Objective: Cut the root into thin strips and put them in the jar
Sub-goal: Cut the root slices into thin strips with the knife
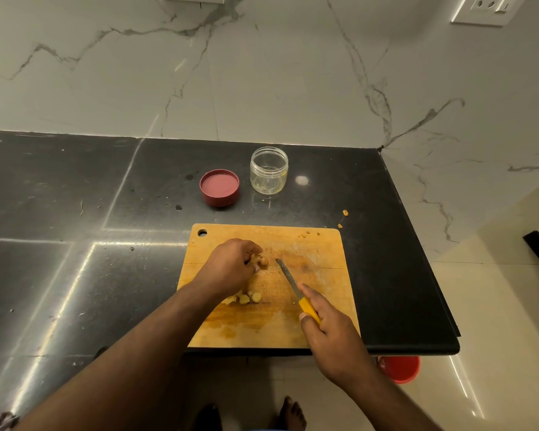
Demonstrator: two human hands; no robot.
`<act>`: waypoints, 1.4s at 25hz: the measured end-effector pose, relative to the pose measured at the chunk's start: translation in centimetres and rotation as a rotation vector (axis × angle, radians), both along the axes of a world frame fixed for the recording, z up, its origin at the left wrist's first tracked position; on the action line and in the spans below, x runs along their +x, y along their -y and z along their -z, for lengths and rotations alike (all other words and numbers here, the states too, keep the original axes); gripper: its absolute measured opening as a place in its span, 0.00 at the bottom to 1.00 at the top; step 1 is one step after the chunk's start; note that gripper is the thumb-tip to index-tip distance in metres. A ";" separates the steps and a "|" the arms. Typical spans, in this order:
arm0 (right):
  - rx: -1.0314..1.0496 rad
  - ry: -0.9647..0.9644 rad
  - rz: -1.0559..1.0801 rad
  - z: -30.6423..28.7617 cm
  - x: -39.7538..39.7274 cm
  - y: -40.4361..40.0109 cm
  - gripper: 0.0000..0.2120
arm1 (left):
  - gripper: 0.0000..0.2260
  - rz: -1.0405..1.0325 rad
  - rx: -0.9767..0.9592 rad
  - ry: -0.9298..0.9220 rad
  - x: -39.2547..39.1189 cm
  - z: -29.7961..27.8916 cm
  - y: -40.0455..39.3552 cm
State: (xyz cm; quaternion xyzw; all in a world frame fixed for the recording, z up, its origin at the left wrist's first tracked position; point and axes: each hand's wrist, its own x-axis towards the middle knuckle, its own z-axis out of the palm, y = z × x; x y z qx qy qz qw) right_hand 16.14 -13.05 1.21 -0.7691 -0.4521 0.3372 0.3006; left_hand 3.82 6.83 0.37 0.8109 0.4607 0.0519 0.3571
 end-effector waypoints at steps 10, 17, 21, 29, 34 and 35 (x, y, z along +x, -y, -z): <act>-0.031 0.102 -0.017 -0.2 -0.3 -0.9 0.24 | 0.15 0.006 0.056 -0.015 0.2 0.0 0.6; -0.019 0.108 -0.040 -0.2 -0.4 -1.1 0.25 | 0.16 -0.031 -0.008 -0.016 0.0 -0.1 0.2; -0.001 0.094 -0.035 -0.2 -0.4 -0.7 0.25 | 0.19 0.014 -0.017 -0.047 -0.5 -0.5 -0.3; 0.003 0.090 -0.036 -0.4 -0.8 -0.6 0.25 | 0.19 0.054 -0.026 -0.071 -0.1 0.0 -0.1; 0.001 0.101 -0.077 -0.6 -1.4 -1.1 0.25 | 0.21 0.018 -0.023 -0.083 -0.2 -0.1 0.2; 0.004 0.107 -0.085 -0.7 -1.5 -1.4 0.25 | 0.21 0.009 -0.033 -0.082 -0.3 -0.2 0.2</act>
